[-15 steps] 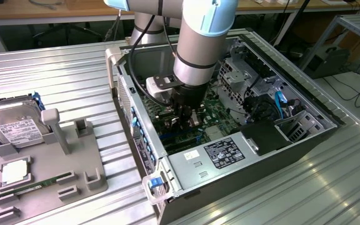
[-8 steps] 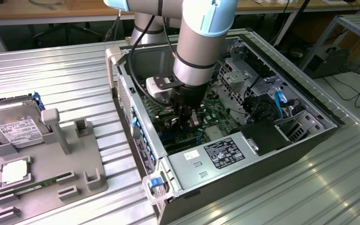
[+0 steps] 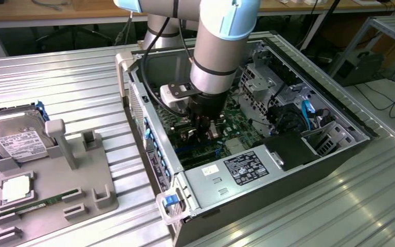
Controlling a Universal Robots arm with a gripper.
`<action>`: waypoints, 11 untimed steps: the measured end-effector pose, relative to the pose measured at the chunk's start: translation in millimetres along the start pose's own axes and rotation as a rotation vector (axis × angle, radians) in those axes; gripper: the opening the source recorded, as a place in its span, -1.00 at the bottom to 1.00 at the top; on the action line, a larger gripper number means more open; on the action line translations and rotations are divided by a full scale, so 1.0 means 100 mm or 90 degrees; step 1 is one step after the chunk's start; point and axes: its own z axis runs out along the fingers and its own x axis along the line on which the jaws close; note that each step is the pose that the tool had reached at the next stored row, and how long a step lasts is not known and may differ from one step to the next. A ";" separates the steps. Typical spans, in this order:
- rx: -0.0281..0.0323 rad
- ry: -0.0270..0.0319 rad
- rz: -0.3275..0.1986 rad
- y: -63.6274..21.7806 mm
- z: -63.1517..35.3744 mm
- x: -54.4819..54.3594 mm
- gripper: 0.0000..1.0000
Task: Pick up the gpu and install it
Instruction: 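Insert the gpu into the slot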
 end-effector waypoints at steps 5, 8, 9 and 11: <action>0.0006 -0.0011 0.000 -0.001 -0.033 0.00 -0.43; 0.0003 -0.0005 0.000 0.000 -0.047 0.00 -0.43; 0.0003 -0.0005 0.000 0.000 -0.047 0.00 -0.43; 0.0002 -0.0003 0.000 0.000 -0.049 0.00 -0.43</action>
